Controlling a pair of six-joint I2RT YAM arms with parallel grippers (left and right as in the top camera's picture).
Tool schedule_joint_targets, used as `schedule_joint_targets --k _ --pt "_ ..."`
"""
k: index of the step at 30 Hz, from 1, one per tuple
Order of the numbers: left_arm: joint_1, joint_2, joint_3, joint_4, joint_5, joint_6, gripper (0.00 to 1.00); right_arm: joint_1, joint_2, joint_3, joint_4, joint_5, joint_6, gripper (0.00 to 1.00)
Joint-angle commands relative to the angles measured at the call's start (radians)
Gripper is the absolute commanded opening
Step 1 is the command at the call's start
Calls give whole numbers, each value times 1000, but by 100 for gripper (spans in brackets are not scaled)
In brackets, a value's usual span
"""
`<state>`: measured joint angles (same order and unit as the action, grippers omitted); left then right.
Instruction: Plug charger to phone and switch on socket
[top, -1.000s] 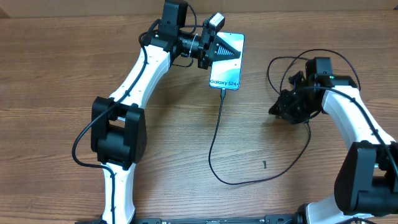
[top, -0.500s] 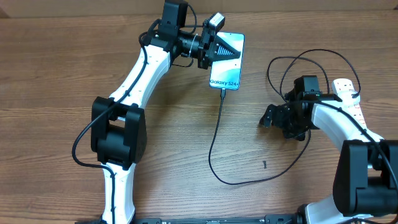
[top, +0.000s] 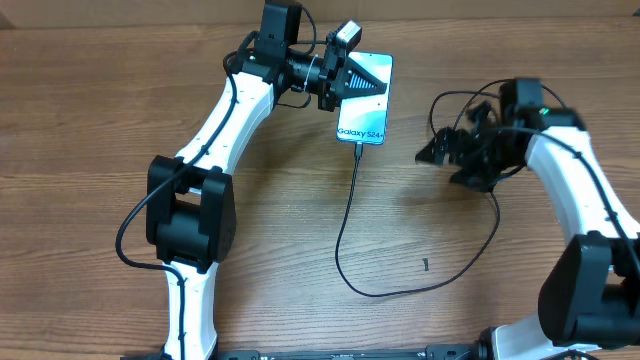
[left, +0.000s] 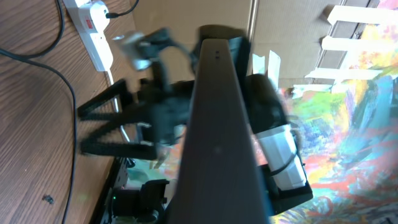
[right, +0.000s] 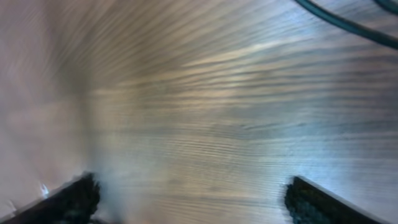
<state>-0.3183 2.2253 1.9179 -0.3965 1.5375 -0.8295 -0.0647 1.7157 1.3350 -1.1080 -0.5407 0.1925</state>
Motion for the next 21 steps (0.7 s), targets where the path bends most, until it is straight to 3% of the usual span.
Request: schedule_joint_targets --k 1,6,13,17,21 --pt "4 -34 14 4 44 22 4 -5 -10 66 -55 -72 -45 100" --pt "4 -34 14 4 44 22 4 -5 -10 76 -106 -182 -121 100" --pt "4 -34 14 4 45 22 4 -25 -10 77 -118 -352 -172 82" --pt "4 -34 14 4 44 22 4 -30 -12 77 -148 -356 -188 81" --pt "4 -34 14 4 44 22 4 -30 -28 92 -215 -443 -364 79"
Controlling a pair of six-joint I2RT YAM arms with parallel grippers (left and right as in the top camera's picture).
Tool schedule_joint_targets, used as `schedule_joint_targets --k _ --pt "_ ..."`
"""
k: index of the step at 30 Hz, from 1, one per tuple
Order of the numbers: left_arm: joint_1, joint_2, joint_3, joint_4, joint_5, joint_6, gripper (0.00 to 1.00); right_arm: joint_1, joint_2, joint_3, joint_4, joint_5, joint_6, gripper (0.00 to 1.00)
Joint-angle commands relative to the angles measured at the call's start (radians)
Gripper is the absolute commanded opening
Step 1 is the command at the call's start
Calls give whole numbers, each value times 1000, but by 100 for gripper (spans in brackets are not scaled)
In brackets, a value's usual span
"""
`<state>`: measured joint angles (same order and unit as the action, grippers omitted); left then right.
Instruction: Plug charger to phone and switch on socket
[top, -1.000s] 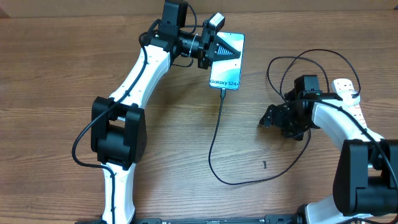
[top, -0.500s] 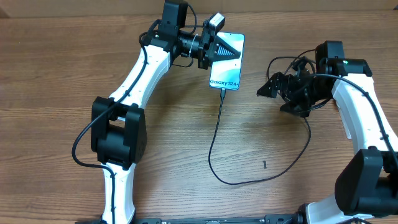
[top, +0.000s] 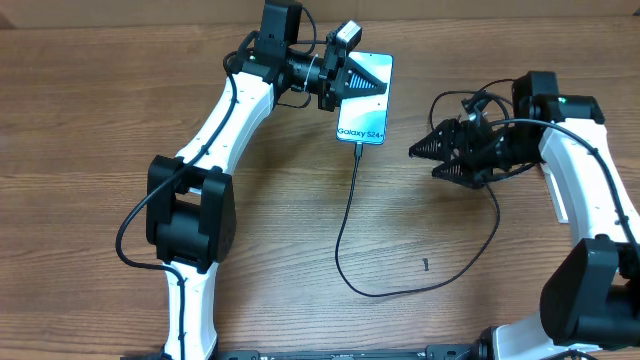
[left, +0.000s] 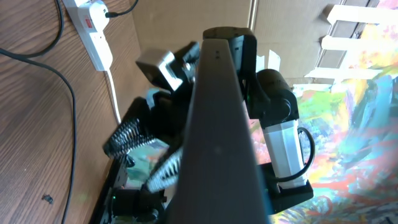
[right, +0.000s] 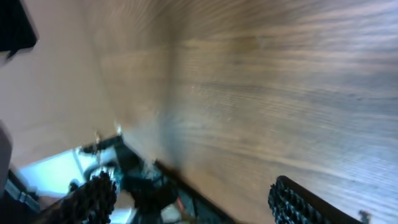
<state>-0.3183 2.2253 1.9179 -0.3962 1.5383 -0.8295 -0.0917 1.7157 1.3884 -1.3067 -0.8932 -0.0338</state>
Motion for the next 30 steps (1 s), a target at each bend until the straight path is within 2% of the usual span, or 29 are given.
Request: schedule_joint_targets --k 1,6,10,13,18,20,25,30 --pt "4 -34 14 4 43 22 4 -3 -35 47 -37 -125 -193 79" --pt "4 -34 14 4 43 22 4 -3 -65 93 -101 -219 -336 79" --pt "4 -34 14 4 43 23 4 -3 -77 98 -95 -219 -341 80" --pt "4 -34 14 5 43 23 4 -3 -77 98 -91 -215 -335 87" --pt "4 -34 14 5 40 34 4 -3 -77 98 -80 -216 -334 88" --pt "4 -34 14 5 41 34 4 -3 -77 98 -73 -217 -334 87" --pt "4 -34 14 5 41 34 4 1 -77 98 -60 -284 -335 76" --pt "4 -34 14 5 33 34 4 46 -77 98 -22 -342 -334 74"
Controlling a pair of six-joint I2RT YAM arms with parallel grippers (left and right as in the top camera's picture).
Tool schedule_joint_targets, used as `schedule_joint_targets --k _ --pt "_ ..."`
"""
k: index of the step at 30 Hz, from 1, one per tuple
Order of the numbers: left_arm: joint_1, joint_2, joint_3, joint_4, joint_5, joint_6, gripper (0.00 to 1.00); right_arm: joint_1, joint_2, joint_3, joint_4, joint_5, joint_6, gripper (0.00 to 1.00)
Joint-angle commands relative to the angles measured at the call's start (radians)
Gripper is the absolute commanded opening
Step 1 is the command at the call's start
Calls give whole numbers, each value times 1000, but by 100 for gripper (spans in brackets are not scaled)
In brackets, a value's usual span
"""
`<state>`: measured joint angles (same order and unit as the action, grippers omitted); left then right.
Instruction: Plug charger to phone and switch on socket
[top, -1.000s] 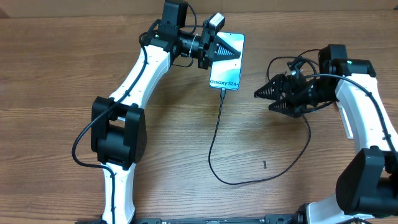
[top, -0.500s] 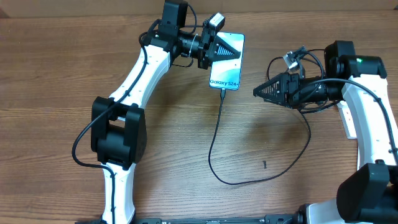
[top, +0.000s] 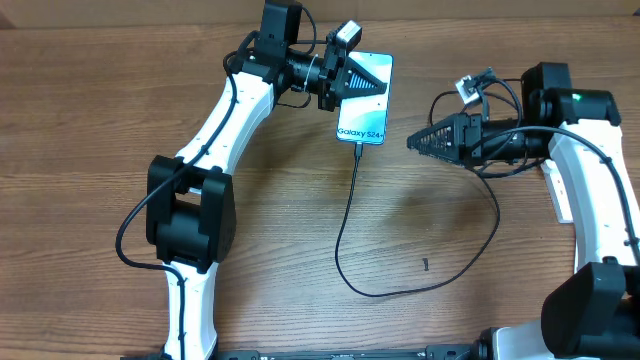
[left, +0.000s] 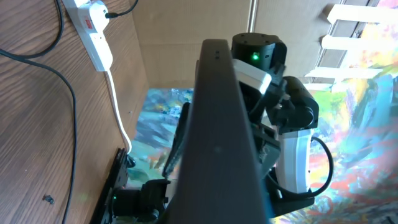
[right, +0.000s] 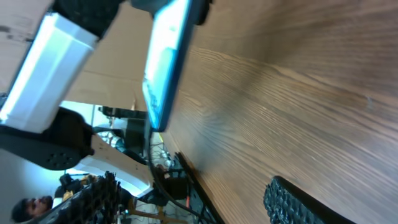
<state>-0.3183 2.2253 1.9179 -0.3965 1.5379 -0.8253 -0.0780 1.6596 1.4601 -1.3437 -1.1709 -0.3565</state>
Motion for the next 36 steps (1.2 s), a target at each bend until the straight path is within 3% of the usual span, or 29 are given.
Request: schedule_joint_targets --k 1,7,13,18,27,36 --pt "4 -34 14 5 33 30 4 46 -21 26 25 -65 -11 74" --pt "4 -34 14 5 33 29 4 147 -21 26 65 -65 -5 75" --pt "4 -34 14 5 34 26 4 216 -19 19 224 -50 251 74" --pt "4 -34 14 5 28 -2 4 242 -18 18 318 0 409 61" --pt "10 -34 14 5 21 -18 4 291 -18 18 333 125 512 52" --pt "19 -34 14 5 22 -21 4 302 -18 16 333 190 645 51"
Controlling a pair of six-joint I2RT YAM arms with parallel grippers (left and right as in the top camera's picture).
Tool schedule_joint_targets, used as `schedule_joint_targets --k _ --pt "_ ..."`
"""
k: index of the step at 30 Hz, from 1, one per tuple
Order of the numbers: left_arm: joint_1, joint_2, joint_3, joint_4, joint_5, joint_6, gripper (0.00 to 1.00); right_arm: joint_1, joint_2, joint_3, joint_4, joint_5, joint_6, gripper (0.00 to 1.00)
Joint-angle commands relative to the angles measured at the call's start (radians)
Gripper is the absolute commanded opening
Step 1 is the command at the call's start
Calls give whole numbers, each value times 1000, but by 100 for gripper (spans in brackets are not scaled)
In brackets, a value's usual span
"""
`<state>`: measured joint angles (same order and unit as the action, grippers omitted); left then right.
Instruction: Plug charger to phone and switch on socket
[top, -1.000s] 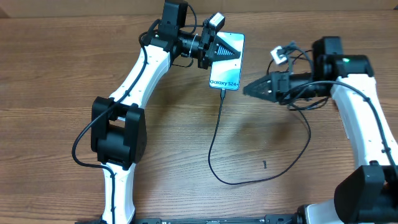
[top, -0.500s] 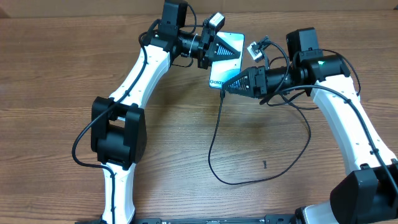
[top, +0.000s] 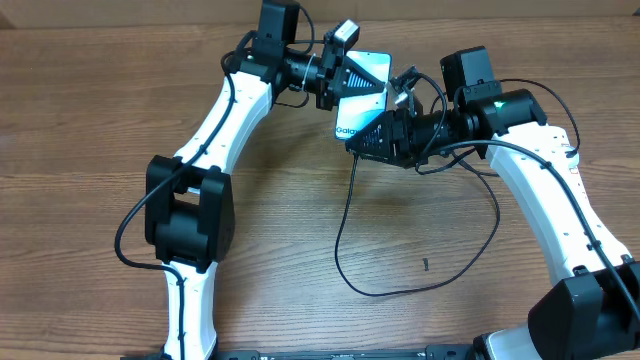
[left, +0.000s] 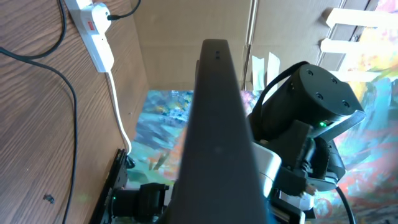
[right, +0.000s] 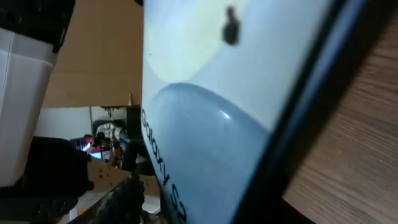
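The phone (top: 368, 72) is held at the table's back middle, its lit screen up, with my left gripper (top: 338, 78) shut on its left edge. In the left wrist view the phone (left: 217, 124) stands edge-on as a dark slab. My right gripper (top: 365, 138) is open at the phone's lower end, covering the charger plug. The screen (right: 211, 93) fills the right wrist view, with one finger (right: 118, 202) beside it. The black cable (top: 345, 215) loops down the table and back up to the right. The white power strip (left: 93, 28) shows only in the left wrist view.
The right arm (left: 317, 106) is close behind the phone in the left wrist view. A small dark mark (top: 424, 264) lies on the wooden table (top: 100, 250) inside the cable's loop. The cable's right side runs up near the right arm's forearm.
My right gripper has moved left from the middle right of the table to the phone's lower end. The phone now fills the right wrist view. The left arm and phone have not moved.
My left gripper held the phone at the back throughout, cable hanging from its bottom edge. The right gripper was first low over the table at the right, then turned to point left, then stood a little nearer the phone, and is now at its lower end.
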<state>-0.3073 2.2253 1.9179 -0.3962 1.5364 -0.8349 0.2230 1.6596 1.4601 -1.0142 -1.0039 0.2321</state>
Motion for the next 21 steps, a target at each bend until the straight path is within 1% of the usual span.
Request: schedule_joint_targets --k 1,5,10,18,19,20,21 --pt "12 -34 14 5 23 -12 4 1 -18 16 3 23 57 51" --pt "32 -34 14 5 -7 -51 4 0 -18 16 21 14 56 51" --pt "57 -34 14 5 -21 -71 4 -2 -18 16 106 -58 65 52" --pt "58 -34 14 5 -18 -76 4 33 -13 16 192 -9 158 50" --pt "58 -34 14 5 -18 -83 4 39 -13 16 194 4 166 47" --pt "58 -34 14 5 -18 -87 4 45 -13 16 197 9 165 41" --pt "58 -34 14 5 -18 -87 4 47 -13 16 198 9 165 36"
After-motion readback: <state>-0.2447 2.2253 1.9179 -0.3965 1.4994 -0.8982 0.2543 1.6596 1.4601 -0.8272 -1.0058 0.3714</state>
